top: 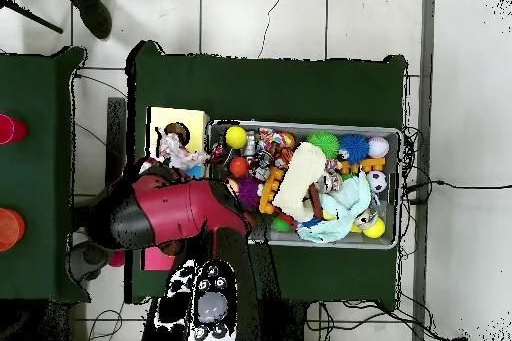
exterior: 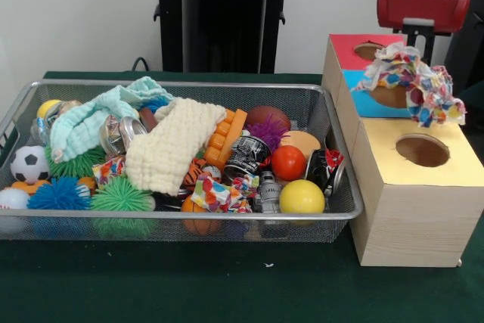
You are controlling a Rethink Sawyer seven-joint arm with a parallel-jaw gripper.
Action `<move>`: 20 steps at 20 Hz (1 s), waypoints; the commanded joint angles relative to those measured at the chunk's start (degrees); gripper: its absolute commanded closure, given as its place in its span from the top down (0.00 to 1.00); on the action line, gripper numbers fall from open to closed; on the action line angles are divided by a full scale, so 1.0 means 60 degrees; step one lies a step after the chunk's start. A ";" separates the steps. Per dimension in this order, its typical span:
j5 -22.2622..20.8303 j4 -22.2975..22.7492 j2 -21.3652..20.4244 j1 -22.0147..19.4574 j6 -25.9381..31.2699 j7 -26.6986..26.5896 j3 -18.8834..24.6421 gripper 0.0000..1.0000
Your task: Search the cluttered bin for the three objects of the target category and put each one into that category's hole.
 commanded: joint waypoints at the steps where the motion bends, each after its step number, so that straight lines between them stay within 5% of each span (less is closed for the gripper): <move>1: -0.0552 -0.1037 -0.0092 -0.0196 0.1226 -0.0887 0.0466 0.00; 4: -0.0762 -0.1449 -0.0046 -0.0032 0.1118 -0.0618 0.0254 0.00; 14: -0.1172 -0.0773 0.1105 0.0088 0.0021 0.0079 0.0124 0.00; 20: -0.1139 -0.0646 0.1306 -0.0146 0.0669 -0.0430 0.0445 0.00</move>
